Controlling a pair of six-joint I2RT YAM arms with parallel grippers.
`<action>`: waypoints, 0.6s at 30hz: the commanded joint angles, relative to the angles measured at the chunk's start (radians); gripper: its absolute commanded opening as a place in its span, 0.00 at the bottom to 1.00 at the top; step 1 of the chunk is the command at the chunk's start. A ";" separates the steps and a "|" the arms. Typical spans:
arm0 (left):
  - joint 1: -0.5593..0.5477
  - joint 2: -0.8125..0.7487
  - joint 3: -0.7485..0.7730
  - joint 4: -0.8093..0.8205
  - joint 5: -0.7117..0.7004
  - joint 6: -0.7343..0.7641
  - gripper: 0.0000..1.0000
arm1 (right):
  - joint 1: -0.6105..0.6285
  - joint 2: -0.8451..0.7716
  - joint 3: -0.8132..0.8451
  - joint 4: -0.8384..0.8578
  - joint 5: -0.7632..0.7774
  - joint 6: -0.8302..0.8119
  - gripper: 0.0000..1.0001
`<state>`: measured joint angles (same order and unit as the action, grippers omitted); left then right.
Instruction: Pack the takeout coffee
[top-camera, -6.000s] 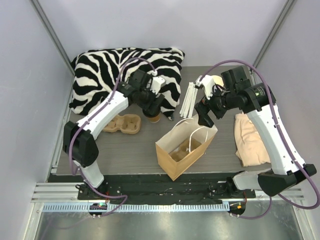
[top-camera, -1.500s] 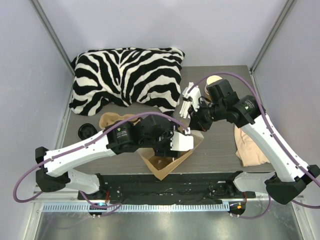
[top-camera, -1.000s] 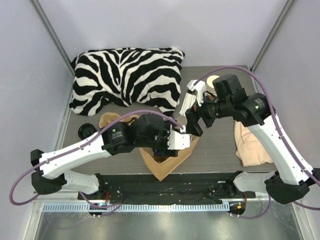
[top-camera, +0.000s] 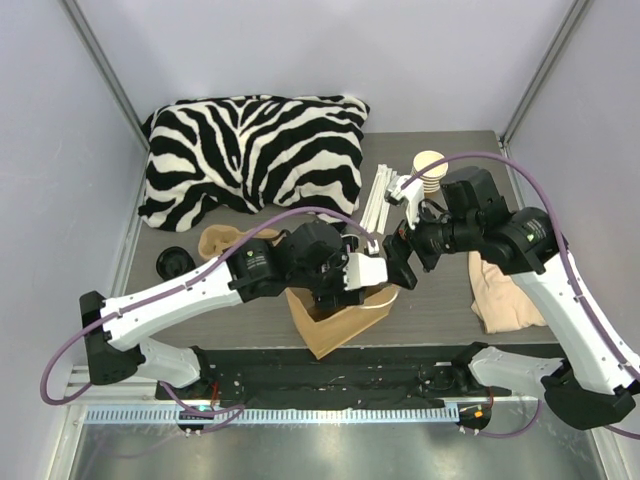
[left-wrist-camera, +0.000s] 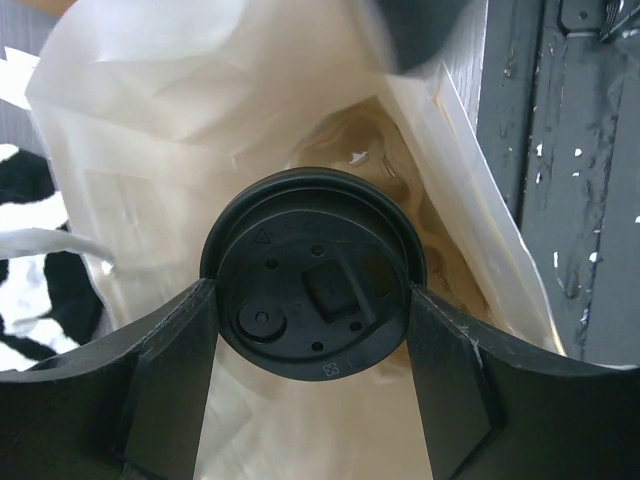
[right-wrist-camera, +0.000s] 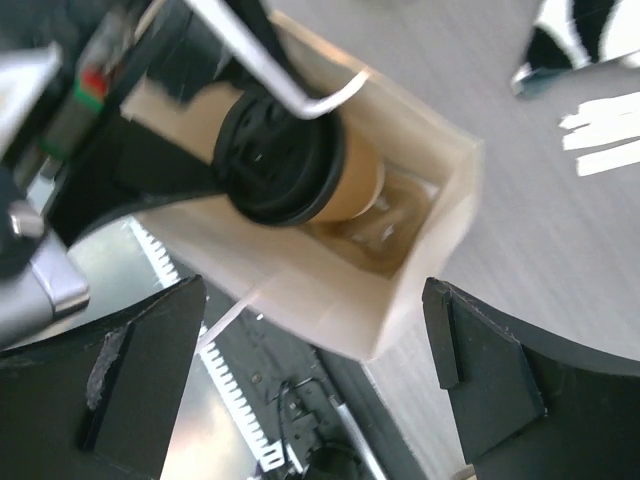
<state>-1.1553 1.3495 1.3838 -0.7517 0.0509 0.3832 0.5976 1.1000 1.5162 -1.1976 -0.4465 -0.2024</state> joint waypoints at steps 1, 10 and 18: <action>0.005 -0.001 -0.017 0.034 0.061 0.060 0.01 | -0.028 0.030 0.087 0.061 0.043 -0.003 1.00; 0.005 -0.026 -0.069 0.031 0.101 0.126 0.01 | -0.127 0.100 0.098 0.055 -0.158 -0.262 1.00; 0.006 -0.018 -0.060 0.015 0.125 0.161 0.00 | -0.128 0.185 0.104 0.142 -0.234 -0.443 0.99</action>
<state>-1.1530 1.3525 1.3136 -0.7532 0.1417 0.5102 0.4709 1.2453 1.5780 -1.1316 -0.6106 -0.5217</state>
